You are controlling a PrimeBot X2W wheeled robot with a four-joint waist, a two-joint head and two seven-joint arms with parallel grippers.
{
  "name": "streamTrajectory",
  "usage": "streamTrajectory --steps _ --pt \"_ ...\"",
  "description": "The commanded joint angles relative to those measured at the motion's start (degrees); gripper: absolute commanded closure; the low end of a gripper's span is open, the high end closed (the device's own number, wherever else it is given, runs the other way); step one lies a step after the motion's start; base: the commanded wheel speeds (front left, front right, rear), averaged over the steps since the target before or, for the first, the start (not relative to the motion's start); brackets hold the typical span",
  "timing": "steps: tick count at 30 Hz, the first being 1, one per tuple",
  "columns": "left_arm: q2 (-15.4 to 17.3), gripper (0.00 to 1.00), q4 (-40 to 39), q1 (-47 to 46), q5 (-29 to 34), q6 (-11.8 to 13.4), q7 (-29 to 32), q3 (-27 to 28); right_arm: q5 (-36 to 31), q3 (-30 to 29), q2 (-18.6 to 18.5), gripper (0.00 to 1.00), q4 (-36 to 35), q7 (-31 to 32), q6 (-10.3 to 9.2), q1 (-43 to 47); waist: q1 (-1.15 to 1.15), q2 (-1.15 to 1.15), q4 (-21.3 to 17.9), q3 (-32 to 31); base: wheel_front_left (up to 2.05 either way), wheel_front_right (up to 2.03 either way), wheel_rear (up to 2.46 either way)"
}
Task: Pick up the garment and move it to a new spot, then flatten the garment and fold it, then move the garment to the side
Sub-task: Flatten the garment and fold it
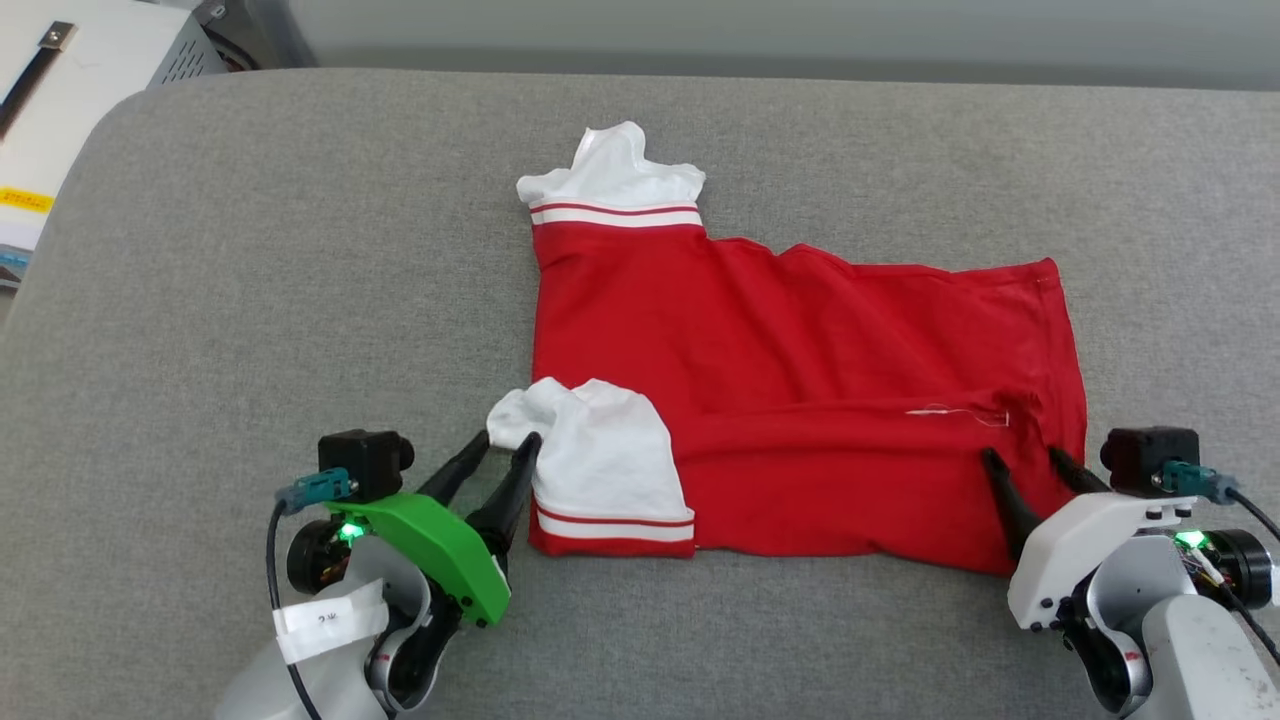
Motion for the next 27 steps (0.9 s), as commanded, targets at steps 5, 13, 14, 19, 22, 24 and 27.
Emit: streamTrajectory --steps 5,13,14,19,22,24,27 --pt "0.9 0.00 0.1 2.5 -0.9 2.1 -2.6 2.8 -1.5 -1.1 0.8 0.00 -0.8 -9.4 -0.46 2.6 0.00 0.00 -0.8 -4.2 0.00 0.00 0.00" --pt "3.1 0.00 -5.1 7.0 0.0 9.6 -3.2 6.1 -5.1 -2.6 2.4 0.00 -6.9 -15.4 -0.46 8.1 0.00 0.00 -0.6 -8.5 0.00 0.00 0.00" --pt "3.5 0.00 -6.2 7.4 -0.1 10.3 -2.5 6.1 -5.3 -2.7 2.6 0.00 -8.0 -15.2 -0.46 9.1 0.00 0.00 -0.6 -8.9 0.00 0.00 0.00" --pt "5.7 0.00 -11.6 8.4 -2.7 11.9 6.7 4.9 -5.9 -3.0 3.5 0.00 -13.4 -13.2 -0.46 13.3 0.00 0.00 -0.9 -9.6 0.00 0.00 0.00" --pt "6.9 0.00 -14.9 8.3 -4.6 12.6 13.2 3.9 -5.7 -2.9 4.0 0.00 -15.9 -11.7 -0.46 15.4 0.00 0.00 -1.5 -9.4 0.00 0.00 0.00" --pt "7.7 0.00 -17.1 8.0 -5.7 13.2 17.6 3.1 -5.5 -2.6 4.2 0.00 -17.4 -10.8 -0.46 16.4 0.00 0.00 -2.0 -9.0 0.00 0.00 0.00" --pt "8.7 0.00 -19.9 7.3 -6.8 13.9 23.1 1.7 -5.2 -2.1 4.4 0.00 -19.2 -10.2 -0.46 16.9 0.00 0.00 -2.9 -8.0 0.00 0.00 0.00"
